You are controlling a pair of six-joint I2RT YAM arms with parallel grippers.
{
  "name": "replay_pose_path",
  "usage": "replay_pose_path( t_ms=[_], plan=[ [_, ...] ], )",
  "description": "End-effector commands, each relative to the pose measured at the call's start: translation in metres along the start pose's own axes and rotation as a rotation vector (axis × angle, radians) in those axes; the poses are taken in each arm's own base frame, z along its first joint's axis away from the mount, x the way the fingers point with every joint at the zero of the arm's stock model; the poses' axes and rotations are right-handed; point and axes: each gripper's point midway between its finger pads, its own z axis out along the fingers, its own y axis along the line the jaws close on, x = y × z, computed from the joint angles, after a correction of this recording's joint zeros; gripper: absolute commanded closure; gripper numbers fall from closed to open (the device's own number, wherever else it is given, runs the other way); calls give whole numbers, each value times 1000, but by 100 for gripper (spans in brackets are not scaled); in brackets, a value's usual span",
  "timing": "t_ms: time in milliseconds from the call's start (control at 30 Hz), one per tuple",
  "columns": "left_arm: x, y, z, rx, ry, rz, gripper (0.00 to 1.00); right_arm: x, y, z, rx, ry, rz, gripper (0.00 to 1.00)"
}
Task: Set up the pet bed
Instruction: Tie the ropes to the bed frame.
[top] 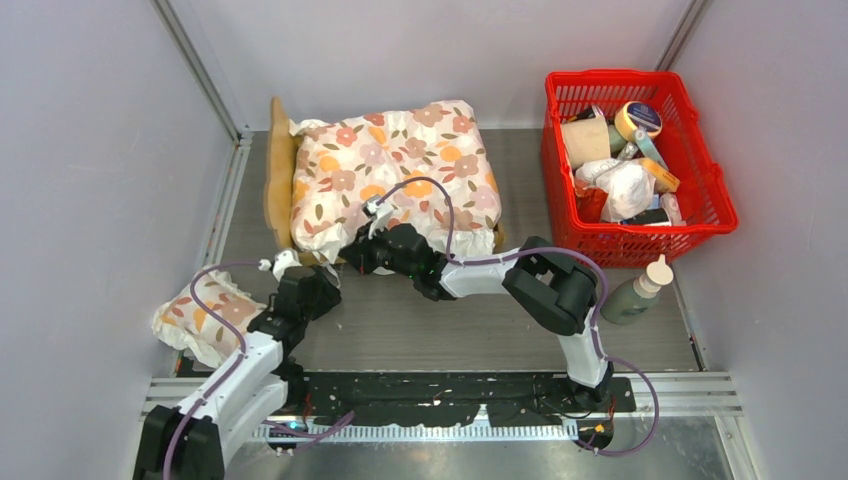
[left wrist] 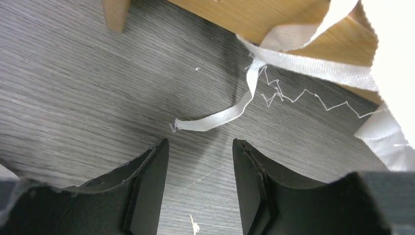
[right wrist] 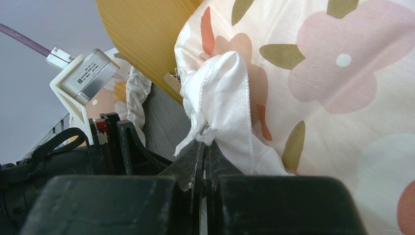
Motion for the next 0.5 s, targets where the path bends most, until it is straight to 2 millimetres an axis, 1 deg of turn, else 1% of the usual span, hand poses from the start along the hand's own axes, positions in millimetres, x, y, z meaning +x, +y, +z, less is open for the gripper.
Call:
replay_pose_path(
  t_ms=[0,100,200,300,467],
  plan=[
    [-18,0,4,-27,-78,-34,45,-55,28,-6,-72,-129,-12,93],
    [-30,-1,5,-47,-123,-48,44,-51,26,-7,-67,-128,-11,93],
    [-35,-3,8,-68,-120,-30,45,-49,24,-7,-66,-128,-8,94],
    [-34,-5,12,-68,-104,-11,49,-50,25,-6,-70,-130,-6,94],
    [-22,-5,20,-54,-67,-15,55,-51,25,-8,-68,-133,-10,94]
  ],
)
